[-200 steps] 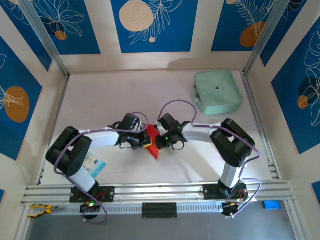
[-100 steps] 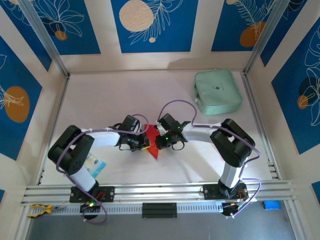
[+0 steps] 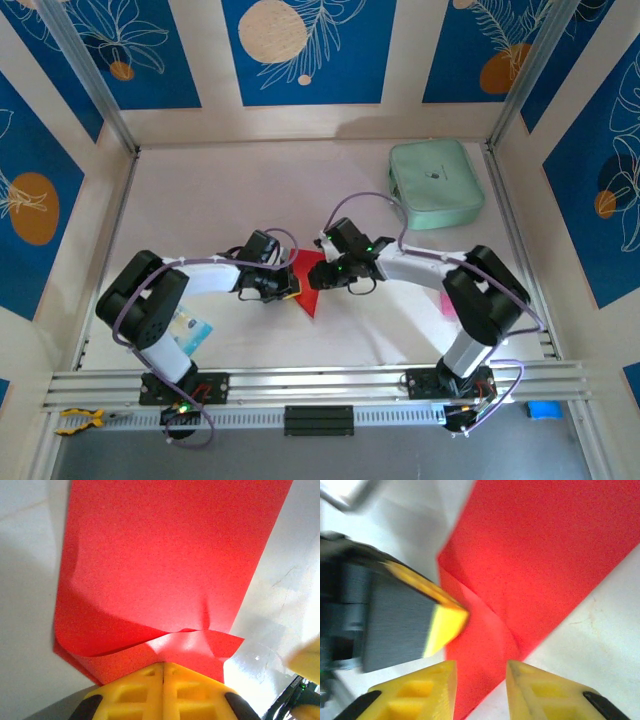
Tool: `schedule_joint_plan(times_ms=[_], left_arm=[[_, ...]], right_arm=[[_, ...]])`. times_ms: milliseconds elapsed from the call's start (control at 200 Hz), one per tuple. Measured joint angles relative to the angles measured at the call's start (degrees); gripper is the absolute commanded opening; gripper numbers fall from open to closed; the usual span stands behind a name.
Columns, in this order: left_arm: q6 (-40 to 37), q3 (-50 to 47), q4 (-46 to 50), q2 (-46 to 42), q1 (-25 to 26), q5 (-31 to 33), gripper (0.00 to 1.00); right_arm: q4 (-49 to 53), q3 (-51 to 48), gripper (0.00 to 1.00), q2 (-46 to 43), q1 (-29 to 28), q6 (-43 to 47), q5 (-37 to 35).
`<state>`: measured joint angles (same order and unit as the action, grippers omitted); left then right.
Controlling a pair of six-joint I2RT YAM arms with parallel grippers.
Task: Fold a paper plane with a square sheet of paper (pick it up from the middle)
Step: Third fold the triangle at the center of the table.
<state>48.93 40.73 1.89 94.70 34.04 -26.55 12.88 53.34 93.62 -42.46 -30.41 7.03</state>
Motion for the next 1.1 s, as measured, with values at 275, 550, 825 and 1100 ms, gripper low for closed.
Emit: schedule_joint_plan(times_ms=[275,550,825,1100], left_arm=[[-0.02,-0.22,-0.46,0.0,0.0,-0.02,0.0],[0.0,-0.63,-1.51,0.0,0.0,-0.22,0.0],[0.0,-0.72,-1.73,0.0,0.0,-0.24,0.0],[-0.02,-0.72,-1.73,0.0,0.0,-0.24,0.0]], right_arm=[[-5.79,-1.9,0.02,-0.94,-3.04,-8.59,10.21],[-4.26,-1.33,0.0,4.26,-5.55,-10.69,11.1],[-2.4,-0.17,0.0,7.06,-5.53,-11.1,10.08],[-1.49,-0.63,0.0,7.21,-5.53,-11.67,9.99]])
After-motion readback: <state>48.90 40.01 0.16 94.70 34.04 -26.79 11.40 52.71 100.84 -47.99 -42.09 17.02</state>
